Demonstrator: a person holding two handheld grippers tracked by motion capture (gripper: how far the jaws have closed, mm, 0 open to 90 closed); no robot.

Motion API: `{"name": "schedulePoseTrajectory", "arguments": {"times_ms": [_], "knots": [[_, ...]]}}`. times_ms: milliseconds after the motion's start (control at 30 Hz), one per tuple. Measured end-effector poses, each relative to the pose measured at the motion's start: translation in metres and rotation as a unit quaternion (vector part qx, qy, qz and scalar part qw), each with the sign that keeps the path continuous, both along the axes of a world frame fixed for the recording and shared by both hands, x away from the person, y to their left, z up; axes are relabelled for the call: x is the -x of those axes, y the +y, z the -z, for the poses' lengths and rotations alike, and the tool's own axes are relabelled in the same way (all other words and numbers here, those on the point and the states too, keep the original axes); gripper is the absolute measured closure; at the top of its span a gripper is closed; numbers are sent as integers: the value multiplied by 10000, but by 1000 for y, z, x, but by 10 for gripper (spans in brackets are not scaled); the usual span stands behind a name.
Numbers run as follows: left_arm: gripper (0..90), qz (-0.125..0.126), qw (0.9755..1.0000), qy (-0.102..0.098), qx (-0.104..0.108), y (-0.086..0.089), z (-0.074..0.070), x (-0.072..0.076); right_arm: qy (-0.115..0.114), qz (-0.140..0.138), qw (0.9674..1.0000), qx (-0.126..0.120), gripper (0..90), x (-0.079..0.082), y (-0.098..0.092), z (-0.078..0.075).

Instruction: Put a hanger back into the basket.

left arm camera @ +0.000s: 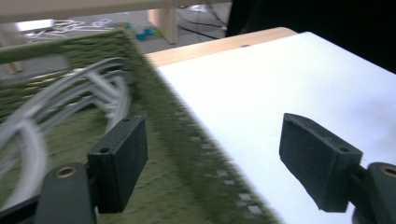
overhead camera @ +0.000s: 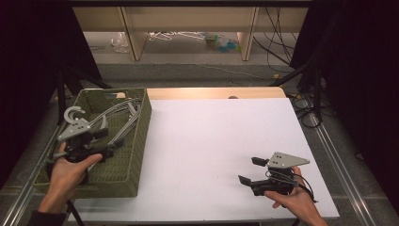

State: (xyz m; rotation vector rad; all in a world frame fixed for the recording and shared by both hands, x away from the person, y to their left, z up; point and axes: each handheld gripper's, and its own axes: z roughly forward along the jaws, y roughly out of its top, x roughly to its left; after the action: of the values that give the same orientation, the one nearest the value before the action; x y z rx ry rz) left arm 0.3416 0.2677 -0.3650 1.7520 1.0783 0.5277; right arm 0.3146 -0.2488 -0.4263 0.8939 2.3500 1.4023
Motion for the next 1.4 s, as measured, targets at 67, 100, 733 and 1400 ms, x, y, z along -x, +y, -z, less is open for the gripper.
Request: {"name": "schedulePoseTrajectory", "arguments": {"times_ms": [67, 100, 733, 1400], "knots": [[210, 97, 9999, 2, 37, -13, 1, 4, 16, -14, 10000, -10, 186, -1, 0, 1], [210, 176, 9998, -33, 25, -20, 2, 7, 14, 15, 10000, -3, 186, -1, 0, 0], [206, 908, 9949, -410, -146, -85, 38, 56, -38, 17, 9999, -103, 180, 7, 3, -1], [173, 1027, 9936, -464, -16, -85, 53, 65, -190, 50, 9997, -128, 166, 28, 3, 5]]}}
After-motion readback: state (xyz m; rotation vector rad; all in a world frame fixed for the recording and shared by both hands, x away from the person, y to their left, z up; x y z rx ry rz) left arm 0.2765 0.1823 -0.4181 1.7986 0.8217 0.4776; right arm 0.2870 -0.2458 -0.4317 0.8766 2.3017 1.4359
